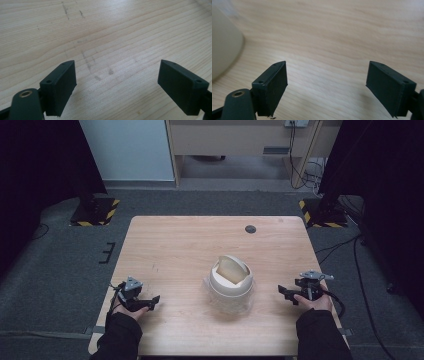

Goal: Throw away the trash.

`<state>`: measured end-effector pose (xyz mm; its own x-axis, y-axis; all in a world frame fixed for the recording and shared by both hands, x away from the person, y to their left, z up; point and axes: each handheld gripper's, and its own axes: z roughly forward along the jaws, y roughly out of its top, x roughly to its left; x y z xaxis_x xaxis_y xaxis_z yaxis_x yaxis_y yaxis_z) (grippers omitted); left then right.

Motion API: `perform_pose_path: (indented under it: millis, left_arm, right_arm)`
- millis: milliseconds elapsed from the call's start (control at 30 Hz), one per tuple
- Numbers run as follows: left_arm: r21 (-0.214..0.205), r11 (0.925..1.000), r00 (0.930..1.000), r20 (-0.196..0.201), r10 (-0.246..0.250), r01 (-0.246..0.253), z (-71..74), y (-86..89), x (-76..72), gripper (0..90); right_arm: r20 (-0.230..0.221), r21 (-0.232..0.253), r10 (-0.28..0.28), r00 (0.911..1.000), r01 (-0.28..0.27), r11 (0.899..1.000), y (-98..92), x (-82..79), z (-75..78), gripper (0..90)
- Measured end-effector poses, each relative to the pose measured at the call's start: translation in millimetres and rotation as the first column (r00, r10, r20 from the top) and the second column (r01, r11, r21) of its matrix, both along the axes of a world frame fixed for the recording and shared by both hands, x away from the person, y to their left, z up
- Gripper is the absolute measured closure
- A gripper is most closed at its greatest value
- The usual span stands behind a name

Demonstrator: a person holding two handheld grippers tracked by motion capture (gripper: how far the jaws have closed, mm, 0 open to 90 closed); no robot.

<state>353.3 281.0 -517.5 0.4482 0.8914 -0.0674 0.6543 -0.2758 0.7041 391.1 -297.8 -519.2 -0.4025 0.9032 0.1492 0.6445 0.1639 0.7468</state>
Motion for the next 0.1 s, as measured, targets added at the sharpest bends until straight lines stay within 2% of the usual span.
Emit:
perform_pose_path:
  millis: [33,67,100]
  left_arm:
    - [0.000,1.0000,1.0000,0.000,0.000,0.000,0.0,0.0,0.0,14.3]
    - [0.005,1.0000,1.0000,-0.004,0.000,0.000,-1.3,0.8,0.7,14.0]
    - [0.005,1.0000,1.0000,-0.004,0.000,0.000,-1.3,0.8,0.7,13.9]
  right_arm:
    - [0.000,0.000,0.000,1.0000,0.000,1.000,0.0,0.0,0.0,16.8]
    - [-0.008,-0.041,-0.001,1.0000,0.000,0.999,-4.8,0.7,-3.3,16.1]
    - [-0.008,-0.041,-0.001,1.0000,0.000,0.999,-4.8,0.7,-3.3,16.1]
